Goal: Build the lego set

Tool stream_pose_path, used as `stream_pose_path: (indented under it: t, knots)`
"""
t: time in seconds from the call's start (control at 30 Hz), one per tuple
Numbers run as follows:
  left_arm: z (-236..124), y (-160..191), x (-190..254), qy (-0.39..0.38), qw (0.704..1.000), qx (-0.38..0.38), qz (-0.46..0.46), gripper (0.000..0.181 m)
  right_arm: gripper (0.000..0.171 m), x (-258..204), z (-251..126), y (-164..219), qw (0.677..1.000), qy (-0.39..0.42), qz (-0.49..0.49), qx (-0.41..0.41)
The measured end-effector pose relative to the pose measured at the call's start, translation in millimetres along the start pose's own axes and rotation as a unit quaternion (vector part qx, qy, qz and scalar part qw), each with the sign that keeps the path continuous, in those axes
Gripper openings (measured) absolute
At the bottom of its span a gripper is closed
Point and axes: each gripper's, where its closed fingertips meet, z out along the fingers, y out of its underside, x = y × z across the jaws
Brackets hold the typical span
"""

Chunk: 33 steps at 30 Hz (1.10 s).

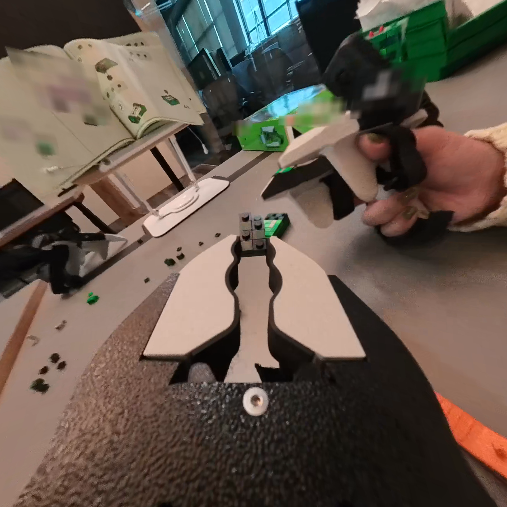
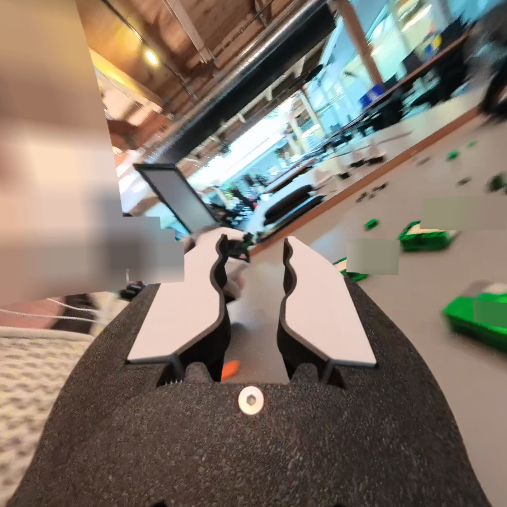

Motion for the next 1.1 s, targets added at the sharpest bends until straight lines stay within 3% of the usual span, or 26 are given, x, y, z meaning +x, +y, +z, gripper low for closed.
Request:
stream_pose_path:
  t: [0.03, 0.3, 0.47, 0.67, 0.87, 1.1]
  knots:
    - [-0.3, 2.4, -4.3, 0.008, 1.0, 0.001, -0.015, 0.016, 0.038, 5.6, -4.0, -0.6, 0.998, 0.026, -0.055, -0.003]
    - [-8.8, 62.0, -91.2, 0.004, 0.997, -0.065, -0.052, 0.017, 0.034, 4.9, 1.6, 5.0, 0.963, 0.096, -0.25, -0.021]
    - [-10.2, 105.6, -131.6, 0.001, 0.991, -0.102, -0.088, 0.017, 0.032, 8.9, 7.5, 9.2, 0.954, 0.113, -0.276, -0.04]
    - [-7.3, 113.5, -153.5, 0.0, 0.986, -0.101, -0.133, 0.017, 0.032, 14.8, 6.9, 5.9, 0.955, 0.13, -0.266, -0.036]
    - [-12.0, 114.1, -141.2, -0.005, 0.992, -0.113, -0.064, 0.017, 0.028, 17.6, 13.6, 6.2, 0.941, 0.147, -0.303, -0.04]
    - [-22.0, 101.4, -150.2, -0.013, 0.993, -0.056, -0.105, 0.017, 0.025, 16.8, 32.9, 6.0, 0.93, 0.148, -0.336, -0.028]
